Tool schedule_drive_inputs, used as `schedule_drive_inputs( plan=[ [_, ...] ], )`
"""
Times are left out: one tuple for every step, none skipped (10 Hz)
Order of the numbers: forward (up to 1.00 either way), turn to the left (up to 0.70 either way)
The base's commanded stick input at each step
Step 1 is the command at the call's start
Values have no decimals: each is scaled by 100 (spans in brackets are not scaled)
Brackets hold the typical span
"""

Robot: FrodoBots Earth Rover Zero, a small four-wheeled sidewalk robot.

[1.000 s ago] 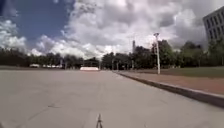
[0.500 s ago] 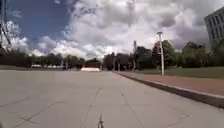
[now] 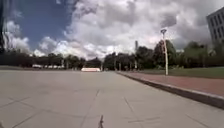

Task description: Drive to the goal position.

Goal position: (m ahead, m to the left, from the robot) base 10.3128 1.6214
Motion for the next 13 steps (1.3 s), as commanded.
schedule_drive_inputs(
  plan=[
    [100, 0],
    [100, 0],
    [100, -19],
    [100, -40],
    [100, -38],
    [100, -26],
    [100, -13],
    [100, 0],
    [100, 0],
    [100, 0],
    [100, 0],
    [100, 0],
    [100, 0]
  ],
)
